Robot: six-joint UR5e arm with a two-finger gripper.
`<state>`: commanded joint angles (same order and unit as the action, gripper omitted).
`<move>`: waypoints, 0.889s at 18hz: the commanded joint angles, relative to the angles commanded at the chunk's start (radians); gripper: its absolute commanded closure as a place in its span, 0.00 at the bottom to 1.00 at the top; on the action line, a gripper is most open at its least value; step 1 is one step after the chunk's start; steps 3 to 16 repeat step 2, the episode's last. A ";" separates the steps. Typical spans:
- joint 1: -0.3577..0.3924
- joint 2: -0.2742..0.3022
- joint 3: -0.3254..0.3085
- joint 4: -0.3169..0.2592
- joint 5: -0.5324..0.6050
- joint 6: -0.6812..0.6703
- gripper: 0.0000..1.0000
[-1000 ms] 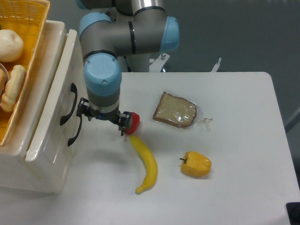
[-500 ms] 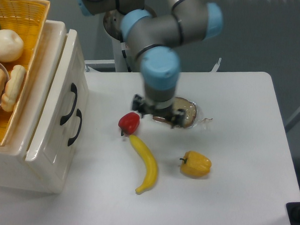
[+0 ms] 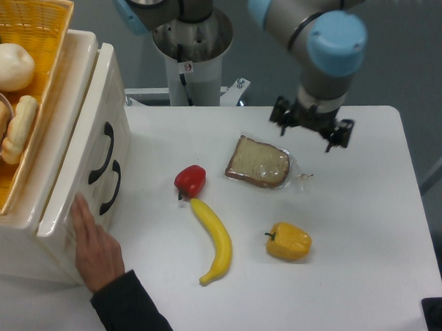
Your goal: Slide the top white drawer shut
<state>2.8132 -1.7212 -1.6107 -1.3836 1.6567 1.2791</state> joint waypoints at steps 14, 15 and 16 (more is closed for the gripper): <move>0.022 0.008 -0.002 -0.009 0.000 0.032 0.00; 0.022 0.008 -0.002 -0.009 0.000 0.032 0.00; 0.022 0.008 -0.002 -0.009 0.000 0.032 0.00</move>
